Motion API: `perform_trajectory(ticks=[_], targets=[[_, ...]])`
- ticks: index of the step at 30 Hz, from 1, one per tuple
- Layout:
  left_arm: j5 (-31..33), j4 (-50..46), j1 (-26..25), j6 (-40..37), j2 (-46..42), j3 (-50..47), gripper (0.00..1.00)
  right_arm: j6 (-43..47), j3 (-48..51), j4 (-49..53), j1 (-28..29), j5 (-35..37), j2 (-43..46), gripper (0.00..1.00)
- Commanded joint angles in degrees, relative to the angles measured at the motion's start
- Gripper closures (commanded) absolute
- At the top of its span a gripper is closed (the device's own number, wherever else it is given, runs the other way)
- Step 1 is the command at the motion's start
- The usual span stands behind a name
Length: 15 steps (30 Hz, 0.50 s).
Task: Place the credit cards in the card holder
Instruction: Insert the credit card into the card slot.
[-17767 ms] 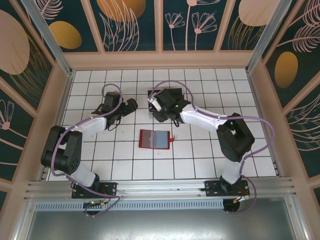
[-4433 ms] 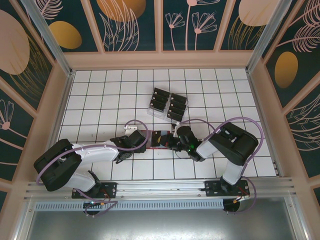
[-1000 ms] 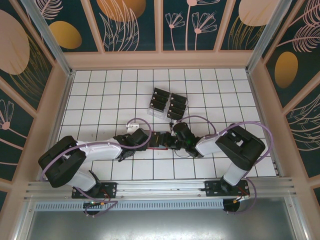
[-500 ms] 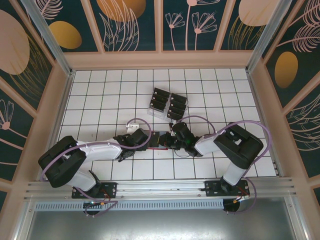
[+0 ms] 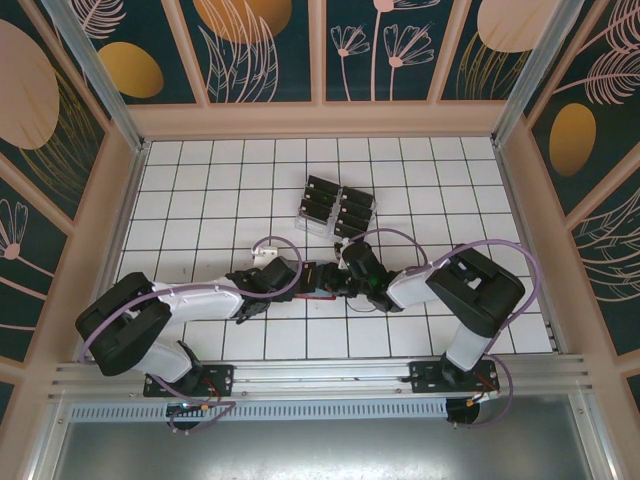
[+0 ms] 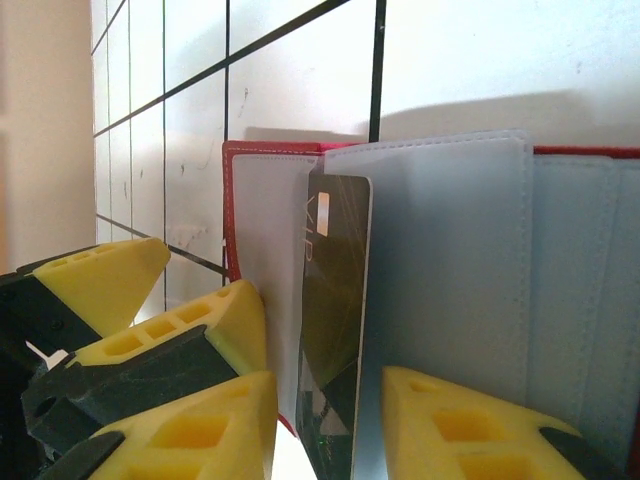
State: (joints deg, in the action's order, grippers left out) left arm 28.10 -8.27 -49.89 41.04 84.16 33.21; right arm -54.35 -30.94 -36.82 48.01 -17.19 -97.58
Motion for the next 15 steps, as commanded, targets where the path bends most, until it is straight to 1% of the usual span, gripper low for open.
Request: perform_trajectory(ticks=[1,6,11,15], targets=[[1.66,-4.19,-0.03,0.46,-2.51,0.88,0.01,1.18,0.31,7.3,0.17,2.52,1.57,0.65],[5.1,-7.67,0.72,-0.37,-4.91,3.91,0.01,4.31,-1.86,14.49,0.17,5.0,4.18,0.62],[4.13,-7.55,4.36,-1.24,-6.25,3.68,0.01,6.81,-3.86,19.72,0.17,7.06,5.38,0.62],[3.38,-7.44,5.9,-1.54,-5.81,3.09,0.01,7.43,-4.9,20.79,0.27,7.08,4.97,0.66]])
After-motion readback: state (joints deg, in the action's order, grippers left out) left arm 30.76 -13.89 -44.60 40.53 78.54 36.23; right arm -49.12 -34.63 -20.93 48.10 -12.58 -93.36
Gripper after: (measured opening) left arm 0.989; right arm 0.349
